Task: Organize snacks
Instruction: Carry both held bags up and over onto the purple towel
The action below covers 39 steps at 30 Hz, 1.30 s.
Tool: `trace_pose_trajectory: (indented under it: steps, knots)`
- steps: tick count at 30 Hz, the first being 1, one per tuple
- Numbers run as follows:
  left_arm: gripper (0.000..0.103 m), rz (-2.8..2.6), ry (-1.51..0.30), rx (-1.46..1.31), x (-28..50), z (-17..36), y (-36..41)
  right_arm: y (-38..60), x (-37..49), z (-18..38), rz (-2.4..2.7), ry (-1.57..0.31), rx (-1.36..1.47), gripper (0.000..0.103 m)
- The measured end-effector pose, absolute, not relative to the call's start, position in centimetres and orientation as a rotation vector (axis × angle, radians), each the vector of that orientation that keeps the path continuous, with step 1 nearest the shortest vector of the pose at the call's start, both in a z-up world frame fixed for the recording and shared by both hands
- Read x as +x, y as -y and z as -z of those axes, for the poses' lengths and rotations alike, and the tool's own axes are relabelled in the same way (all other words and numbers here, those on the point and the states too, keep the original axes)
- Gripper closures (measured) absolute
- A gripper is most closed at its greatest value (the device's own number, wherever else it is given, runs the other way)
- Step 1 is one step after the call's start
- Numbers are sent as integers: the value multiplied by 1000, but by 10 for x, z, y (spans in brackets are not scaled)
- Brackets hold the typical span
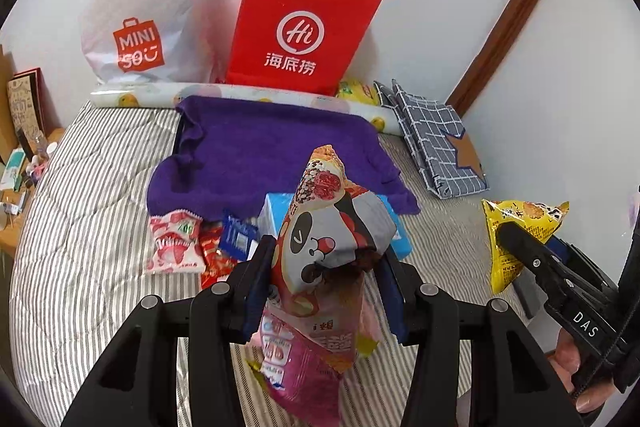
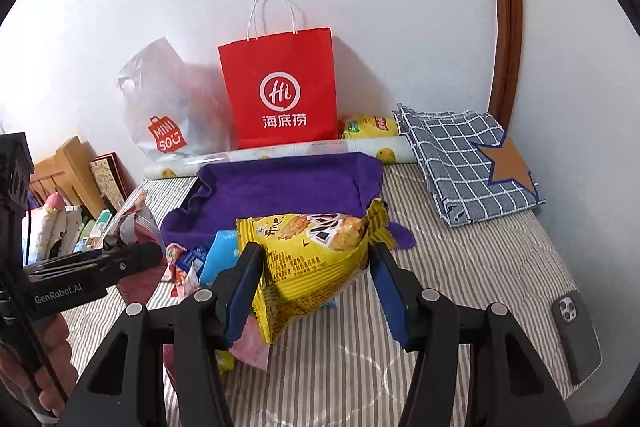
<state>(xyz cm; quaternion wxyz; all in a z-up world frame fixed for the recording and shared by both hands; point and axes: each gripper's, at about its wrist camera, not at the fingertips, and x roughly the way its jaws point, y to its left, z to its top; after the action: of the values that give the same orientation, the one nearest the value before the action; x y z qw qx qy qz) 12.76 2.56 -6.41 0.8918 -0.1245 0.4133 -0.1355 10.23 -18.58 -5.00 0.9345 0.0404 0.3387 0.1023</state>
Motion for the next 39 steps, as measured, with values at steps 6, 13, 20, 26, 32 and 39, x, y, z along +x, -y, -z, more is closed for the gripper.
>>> trace_pose_trajectory:
  steps: [6,13,20,26,32,39]
  knots:
    - [54,280,-858,-254,146,59,-22,186,121,45,-202,-692,76,50]
    - [54,284,-849,-234,170,51,-16,185,148,41,-203,-691,69,50]
    - [54,283,-847,-221,195,46,-16,179,173,40,-214,-688,62,50]
    - [54,284,-845,-215,217,45,-16,172,195,42,-227,-689,52,51]
    - [54,274,-854,-202,242,47,-21,167,223,50,-228,-707,52,51]
    - [54,254,-871,-188,272,55,-32,163,259,64,-219,-731,59,51]
